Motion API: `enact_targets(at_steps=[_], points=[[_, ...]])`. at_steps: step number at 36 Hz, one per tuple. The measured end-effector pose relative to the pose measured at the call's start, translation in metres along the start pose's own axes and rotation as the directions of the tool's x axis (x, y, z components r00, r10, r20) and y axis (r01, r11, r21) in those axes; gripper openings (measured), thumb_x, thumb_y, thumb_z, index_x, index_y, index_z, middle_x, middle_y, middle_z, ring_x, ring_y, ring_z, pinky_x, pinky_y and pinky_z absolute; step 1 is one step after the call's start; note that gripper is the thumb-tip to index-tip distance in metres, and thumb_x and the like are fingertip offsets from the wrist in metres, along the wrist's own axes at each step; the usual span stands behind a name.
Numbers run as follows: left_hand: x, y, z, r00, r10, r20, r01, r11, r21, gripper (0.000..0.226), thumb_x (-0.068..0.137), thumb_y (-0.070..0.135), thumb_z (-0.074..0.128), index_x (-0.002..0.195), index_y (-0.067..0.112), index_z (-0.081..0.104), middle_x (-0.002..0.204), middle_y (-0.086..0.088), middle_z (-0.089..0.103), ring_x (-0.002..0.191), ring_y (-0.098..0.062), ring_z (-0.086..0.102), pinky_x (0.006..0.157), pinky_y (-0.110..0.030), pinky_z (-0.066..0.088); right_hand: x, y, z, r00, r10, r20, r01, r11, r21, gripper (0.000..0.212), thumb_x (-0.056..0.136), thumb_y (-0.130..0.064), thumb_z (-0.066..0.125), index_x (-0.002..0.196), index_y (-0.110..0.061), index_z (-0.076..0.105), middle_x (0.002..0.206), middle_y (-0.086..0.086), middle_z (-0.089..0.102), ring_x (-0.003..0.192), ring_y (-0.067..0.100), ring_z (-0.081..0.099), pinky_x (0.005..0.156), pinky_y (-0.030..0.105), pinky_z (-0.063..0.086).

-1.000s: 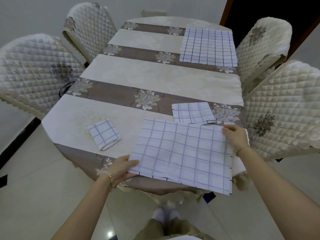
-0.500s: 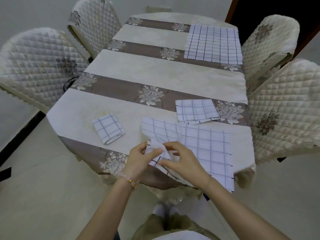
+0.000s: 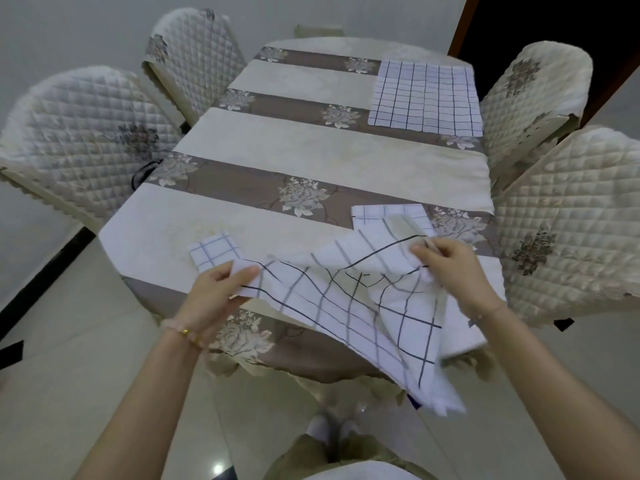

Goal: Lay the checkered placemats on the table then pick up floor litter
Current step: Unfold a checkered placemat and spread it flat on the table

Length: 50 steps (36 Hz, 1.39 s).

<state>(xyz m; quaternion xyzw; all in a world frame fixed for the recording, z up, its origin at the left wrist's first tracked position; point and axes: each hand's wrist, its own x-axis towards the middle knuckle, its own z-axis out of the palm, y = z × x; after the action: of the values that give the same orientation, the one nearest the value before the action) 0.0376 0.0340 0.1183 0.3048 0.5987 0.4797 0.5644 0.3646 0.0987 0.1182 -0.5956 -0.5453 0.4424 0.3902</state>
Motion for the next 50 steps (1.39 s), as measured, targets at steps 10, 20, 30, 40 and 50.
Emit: enact_targets(at_steps=[10, 20, 30, 40, 50], points=[[0.062, 0.029, -0.044, 0.995, -0.016, -0.097, 0.013, 1.0, -0.024, 0.018, 0.095, 0.01, 0.049, 0.104, 0.001, 0.061, 0.104, -0.01, 0.064, 0.095, -0.021, 0.062, 0.077, -0.031, 0.058, 0.045, 0.017, -0.05, 0.989, 0.074, -0.129, -0.08, 0.996, -0.036, 0.045, 0.087, -0.016, 0.066, 0.059, -0.013, 0.031, 0.053, -0.002, 0.016, 0.041, 0.007, 0.016, 0.046, 0.022, 0.016], [0.139, 0.018, -0.028, 0.945, 0.141, -0.295, -0.005, 0.909, 0.418, 0.025, 0.085, 0.025, 0.066, 0.088, 0.001, 0.058, 0.084, -0.015, 0.052, 0.08, -0.022, 0.048, 0.072, -0.032, 0.039, 0.082, 0.056, -0.05, 0.954, 0.176, -0.243, -0.192, 0.98, -0.046, 0.051, 0.086, -0.012, 0.065, 0.054, -0.02, 0.027, 0.058, -0.005, 0.026, 0.055, 0.006, 0.025, 0.053, 0.025, 0.022], [0.121, -0.034, -0.03, 0.963, -0.169, -0.209, 0.237, 0.901, 0.363, 0.038, 0.088, 0.031, 0.063, 0.115, 0.005, 0.059, 0.091, -0.012, 0.065, 0.069, -0.022, 0.058, 0.062, -0.031, 0.049, 0.067, 0.097, -0.06, 0.879, 0.348, -0.325, -0.394, 0.915, -0.084, 0.02, 0.091, -0.03, 0.06, 0.076, -0.017, 0.06, 0.075, 0.001, 0.052, 0.079, 0.022, 0.049, 0.065, 0.031, 0.038], [0.072, -0.061, -0.037, 0.971, -0.163, -0.176, 0.221, 0.896, 0.386, 0.036, 0.086, 0.024, 0.066, 0.118, 0.012, 0.056, 0.112, -0.009, 0.064, 0.083, -0.02, 0.062, 0.074, -0.03, 0.05, 0.003, 0.111, -0.078, 0.855, 0.489, -0.172, -0.498, 0.867, -0.012, 0.027, 0.085, -0.028, 0.068, 0.108, -0.017, 0.062, 0.102, 0.004, 0.061, 0.09, 0.02, 0.059, 0.075, 0.031, 0.046], [0.049, -0.073, -0.001, 0.913, 0.111, -0.392, 0.102, 0.869, 0.484, 0.044, 0.092, 0.023, 0.057, 0.128, -0.002, 0.052, 0.132, -0.017, 0.054, 0.124, -0.03, 0.049, 0.108, -0.039, 0.035, -0.044, 0.103, -0.055, 0.866, 0.412, -0.281, -0.394, 0.911, 0.123, 0.03, 0.09, -0.012, 0.061, 0.095, 0.017, 0.059, 0.087, 0.032, 0.061, 0.084, 0.025, 0.053, 0.072, 0.033, 0.044]])
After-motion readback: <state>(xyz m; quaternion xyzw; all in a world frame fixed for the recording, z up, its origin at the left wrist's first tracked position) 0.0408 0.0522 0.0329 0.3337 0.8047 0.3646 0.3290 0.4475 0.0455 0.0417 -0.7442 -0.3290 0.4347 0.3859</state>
